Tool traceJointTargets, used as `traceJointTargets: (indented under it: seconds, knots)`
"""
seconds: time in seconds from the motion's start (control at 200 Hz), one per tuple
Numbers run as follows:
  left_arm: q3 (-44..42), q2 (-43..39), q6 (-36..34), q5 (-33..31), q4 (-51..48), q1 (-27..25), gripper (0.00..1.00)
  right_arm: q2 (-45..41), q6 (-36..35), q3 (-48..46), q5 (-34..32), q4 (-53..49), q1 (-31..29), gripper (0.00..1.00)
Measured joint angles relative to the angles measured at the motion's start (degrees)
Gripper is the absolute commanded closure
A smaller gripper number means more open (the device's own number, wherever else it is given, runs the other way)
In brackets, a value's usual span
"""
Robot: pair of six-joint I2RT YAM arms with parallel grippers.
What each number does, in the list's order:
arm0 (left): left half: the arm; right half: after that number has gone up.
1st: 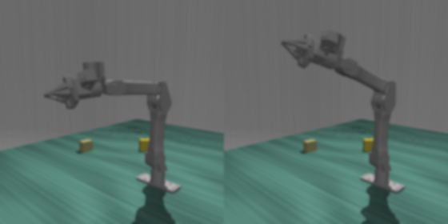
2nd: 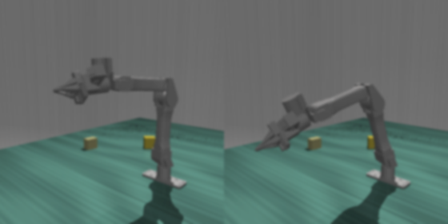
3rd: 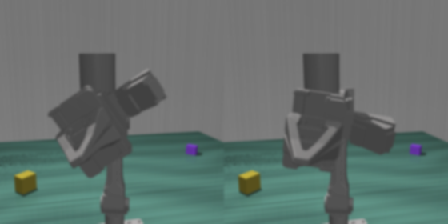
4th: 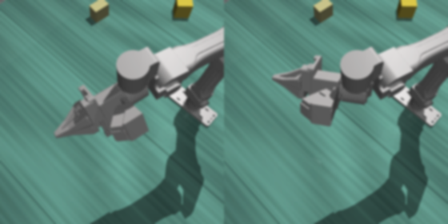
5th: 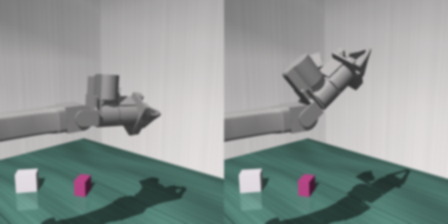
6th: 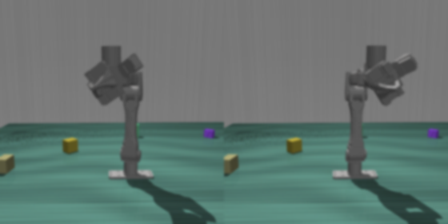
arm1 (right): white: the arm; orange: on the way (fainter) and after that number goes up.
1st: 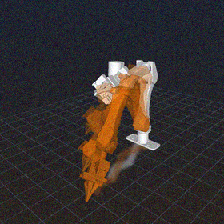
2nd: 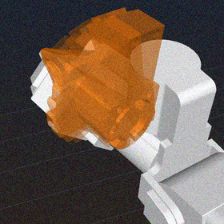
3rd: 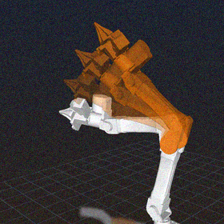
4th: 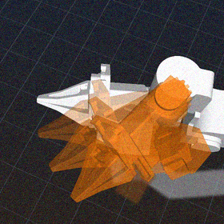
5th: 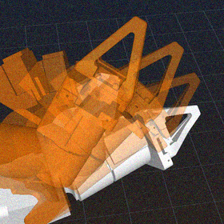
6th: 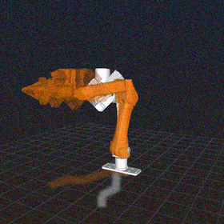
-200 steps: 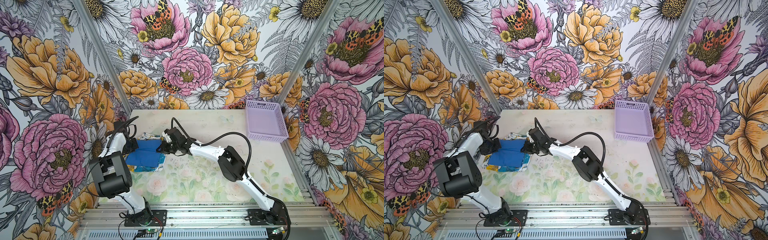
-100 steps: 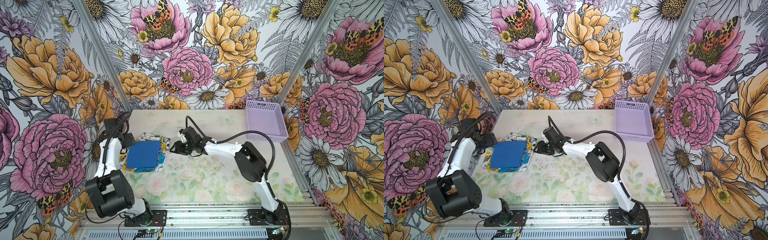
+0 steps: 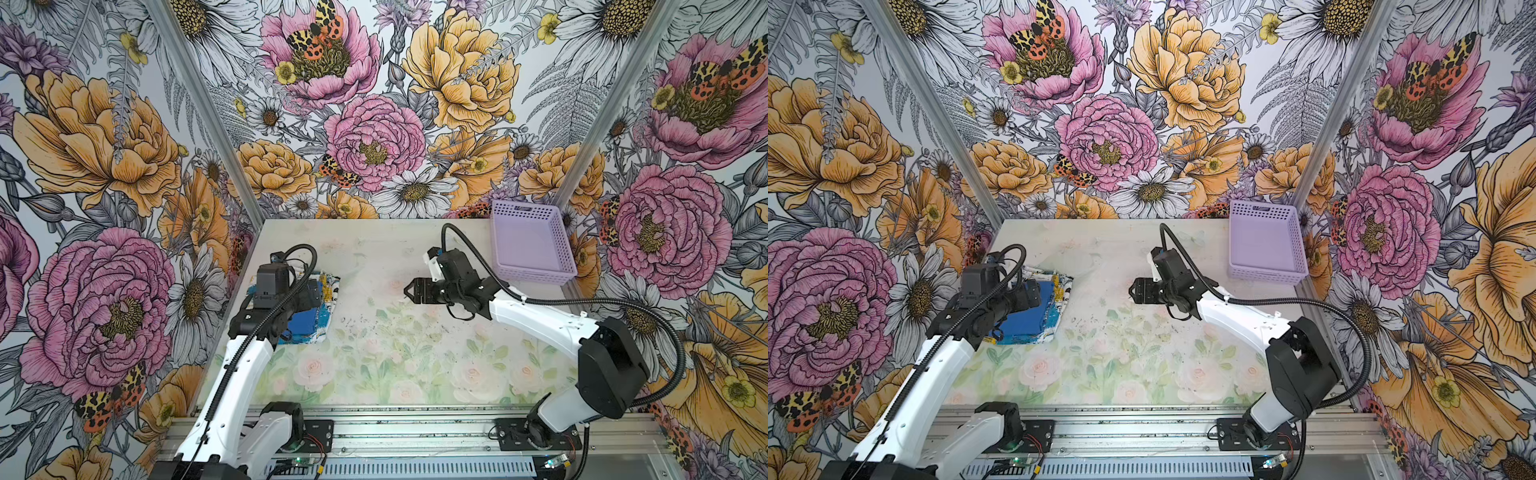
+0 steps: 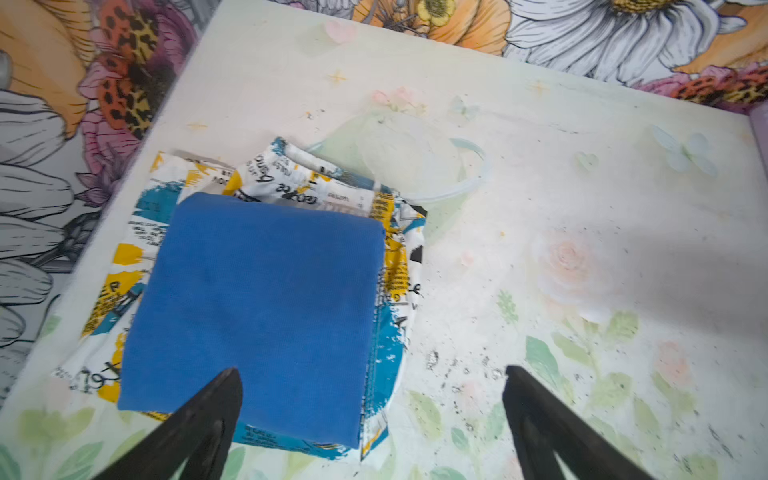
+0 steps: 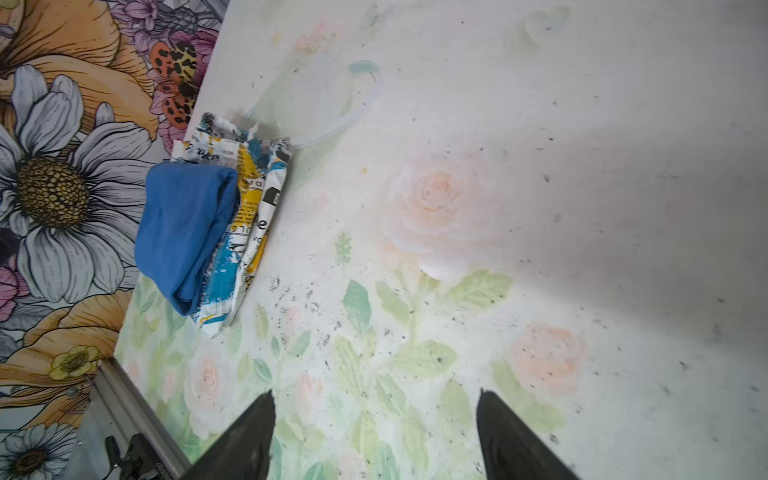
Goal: Fold and stack the mixed laundry pile
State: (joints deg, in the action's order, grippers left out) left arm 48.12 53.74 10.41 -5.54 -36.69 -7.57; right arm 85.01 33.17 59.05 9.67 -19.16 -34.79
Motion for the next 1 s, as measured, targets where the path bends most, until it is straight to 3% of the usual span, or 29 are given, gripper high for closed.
traceJointTargets:
  seconds: [0.185,0.525,1.001]
  knots:
    - [-5.9,-1.9,-0.3,-1.4,7.0,-5.4,0.01,-5.8,-6.1,-6.2,-8.0,-1.5,5.8,0.1]
    - [-17.9,-5.7,-6.3,-6.3,24.3,-4.5,0.01,-11.9,-15.0,-14.0,-22.0,2.5,20.1,0.0]
    - [-25.7,6.6,-10.6,-6.3,51.8,2.3,0.01,-15.1,-22.8,-35.3,-25.5,31.4,32.7,0.0]
